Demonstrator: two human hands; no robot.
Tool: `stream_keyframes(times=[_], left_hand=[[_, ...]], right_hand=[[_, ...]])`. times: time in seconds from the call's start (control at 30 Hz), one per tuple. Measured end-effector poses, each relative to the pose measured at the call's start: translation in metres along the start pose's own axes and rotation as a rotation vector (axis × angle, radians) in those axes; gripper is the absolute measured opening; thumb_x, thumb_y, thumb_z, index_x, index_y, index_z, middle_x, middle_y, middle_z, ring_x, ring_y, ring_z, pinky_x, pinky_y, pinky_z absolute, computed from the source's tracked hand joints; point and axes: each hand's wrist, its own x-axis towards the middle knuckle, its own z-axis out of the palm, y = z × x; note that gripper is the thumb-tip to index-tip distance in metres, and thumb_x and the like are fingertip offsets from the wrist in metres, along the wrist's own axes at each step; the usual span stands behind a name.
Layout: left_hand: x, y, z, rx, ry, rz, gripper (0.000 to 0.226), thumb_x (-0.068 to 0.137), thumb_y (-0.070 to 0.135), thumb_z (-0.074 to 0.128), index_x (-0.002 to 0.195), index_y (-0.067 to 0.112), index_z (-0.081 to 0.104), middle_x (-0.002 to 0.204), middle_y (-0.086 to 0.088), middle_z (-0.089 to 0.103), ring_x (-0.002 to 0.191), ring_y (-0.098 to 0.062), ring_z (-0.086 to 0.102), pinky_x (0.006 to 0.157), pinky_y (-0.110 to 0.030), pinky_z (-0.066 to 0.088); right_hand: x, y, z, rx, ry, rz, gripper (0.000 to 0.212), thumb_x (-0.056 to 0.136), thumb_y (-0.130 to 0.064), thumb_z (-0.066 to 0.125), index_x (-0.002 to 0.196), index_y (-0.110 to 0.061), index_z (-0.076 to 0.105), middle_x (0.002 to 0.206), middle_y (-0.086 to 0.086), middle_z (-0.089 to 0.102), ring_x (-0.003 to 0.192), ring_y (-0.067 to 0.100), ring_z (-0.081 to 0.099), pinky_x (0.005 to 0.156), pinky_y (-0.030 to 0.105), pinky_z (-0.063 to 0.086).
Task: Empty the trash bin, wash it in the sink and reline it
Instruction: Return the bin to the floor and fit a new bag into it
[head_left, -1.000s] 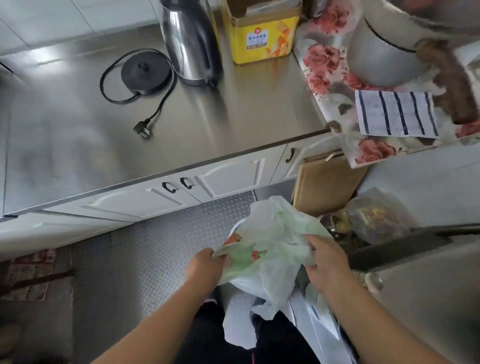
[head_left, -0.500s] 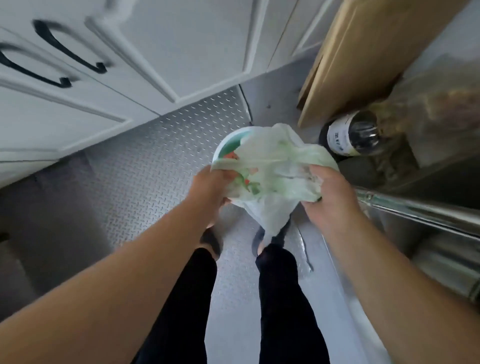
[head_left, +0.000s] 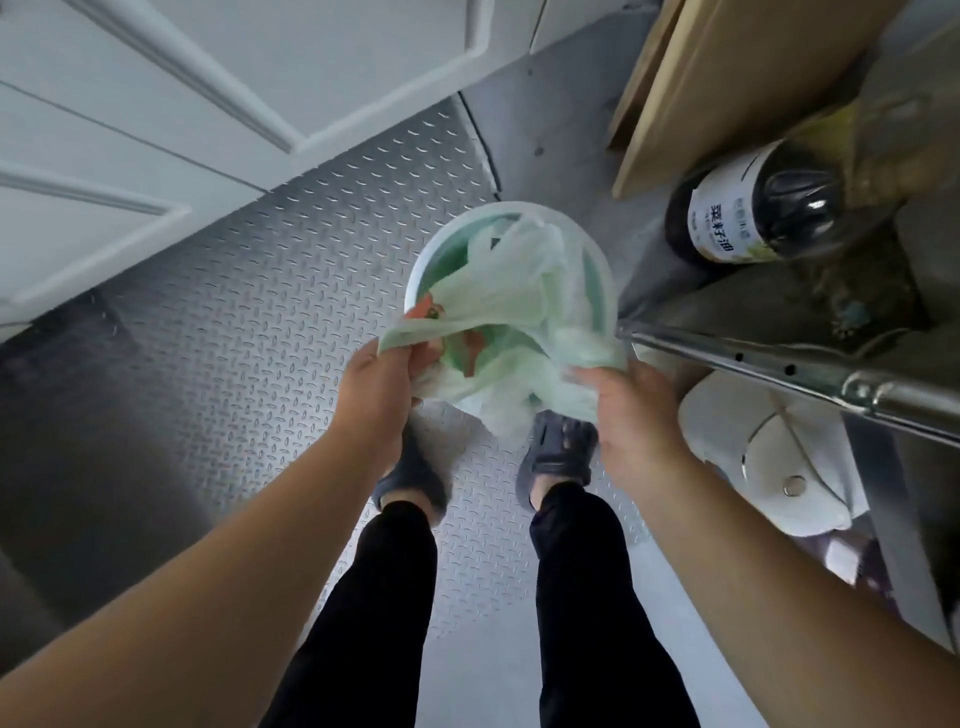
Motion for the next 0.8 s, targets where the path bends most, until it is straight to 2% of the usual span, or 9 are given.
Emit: stream_keyframes(times=[0.07, 0.13, 0.2, 0.27, 0.37, 0.43, 0.53, 0.67, 0.8], left_hand=[[0.012, -0.010, 0.003, 0.063, -0.010, -0.042, 0.028, 0.092, 0.035, 0.065, 0.097, 0.009, 0.074, 0.086, -0.004, 0.077, 0.089, -0.026, 0.071, 0.095, -0.050, 0.056], [0.023, -0.013, 0.009, 0.099, -0.030, -0.073, 0.034, 0.090, 0.045, 0.066, 0.098, 0.013, 0.074, 0.089, -0.002, 0.079, 0.090, -0.024, 0.073, 0.093, -0.047, 0.057], [0.036, -0.012, 0.015, 0.101, -0.064, -0.069, 0.039, 0.088, 0.052, 0.066, 0.099, 0.015, 0.074, 0.089, -0.002, 0.079, 0.089, -0.022, 0.075, 0.088, -0.041, 0.059], [0.049, -0.006, 0.018, 0.058, -0.078, -0.047, 0.038, 0.089, 0.050, 0.067, 0.098, 0.014, 0.073, 0.088, -0.003, 0.079, 0.086, -0.021, 0.076, 0.079, -0.036, 0.061], [0.063, 0.008, 0.015, -0.056, -0.044, -0.016, 0.026, 0.090, 0.037, 0.069, 0.095, 0.012, 0.072, 0.084, -0.002, 0.079, 0.080, -0.018, 0.076, 0.064, -0.028, 0.060], [0.068, 0.014, 0.007, -0.050, -0.002, 0.005, 0.027, 0.086, 0.036, 0.073, 0.100, 0.013, 0.073, 0.086, -0.001, 0.079, 0.076, -0.017, 0.076, 0.058, -0.026, 0.057], [0.071, 0.012, -0.009, 0.008, 0.062, -0.027, 0.027, 0.083, 0.039, 0.074, 0.098, 0.016, 0.074, 0.077, 0.003, 0.078, 0.057, -0.008, 0.069, 0.048, -0.021, 0.051], [0.076, 0.004, -0.024, 0.029, 0.197, -0.050, 0.018, 0.093, 0.034, 0.062, 0.085, 0.021, 0.071, 0.061, 0.008, 0.072, 0.039, -0.003, 0.058, 0.038, -0.015, 0.043], [0.093, 0.000, -0.034, 0.130, 0.342, -0.066, 0.023, 0.099, 0.029, 0.044, 0.083, 0.020, 0.056, 0.067, 0.000, 0.053, 0.048, -0.011, 0.043, 0.041, -0.019, 0.039]], right_hand=[[0.011, 0.013, 0.006, -0.147, -0.015, -0.029, 0.014, 0.073, -0.014, 0.075, 0.082, -0.005, 0.071, 0.072, 0.005, 0.068, 0.066, 0.019, 0.061, 0.062, 0.031, 0.050], [0.024, 0.020, 0.014, -0.243, 0.010, -0.048, 0.020, 0.077, -0.017, 0.075, 0.079, 0.001, 0.066, 0.054, -0.009, 0.056, 0.049, 0.005, 0.048, 0.046, 0.016, 0.038], [0.038, 0.018, 0.023, -0.279, 0.025, -0.056, 0.021, 0.077, -0.019, 0.075, 0.075, -0.001, 0.065, 0.053, -0.008, 0.056, 0.042, 0.001, 0.045, 0.037, 0.011, 0.034], [0.051, 0.010, 0.029, -0.241, 0.025, -0.040, 0.015, 0.073, -0.021, 0.076, 0.074, -0.008, 0.069, 0.070, 0.003, 0.068, 0.059, 0.009, 0.060, 0.045, 0.015, 0.044], [0.070, -0.004, 0.026, -0.189, 0.128, -0.036, 0.033, 0.059, -0.031, 0.077, 0.083, -0.009, 0.072, 0.085, 0.014, 0.074, 0.078, 0.029, 0.070, 0.065, 0.045, 0.058], [0.076, -0.010, 0.013, -0.245, 0.229, -0.096, 0.040, 0.059, -0.033, 0.074, 0.090, -0.009, 0.071, 0.083, 0.008, 0.073, 0.073, 0.025, 0.071, 0.060, 0.042, 0.061], [0.077, -0.004, -0.007, -0.275, 0.359, -0.152, 0.037, 0.059, -0.032, 0.072, 0.091, -0.013, 0.066, 0.076, -0.005, 0.066, 0.056, 0.001, 0.060, 0.049, 0.020, 0.049], [0.078, 0.015, -0.023, -0.404, 0.426, -0.155, 0.041, 0.064, -0.037, 0.077, 0.096, -0.016, 0.063, 0.089, 0.001, 0.069, 0.078, 0.025, 0.065, 0.073, 0.035, 0.053], [0.091, 0.030, -0.037, -0.553, 0.486, -0.144, 0.039, 0.068, -0.039, 0.071, 0.096, -0.013, 0.065, 0.098, 0.012, 0.071, 0.089, 0.030, 0.063, 0.082, 0.039, 0.051]])
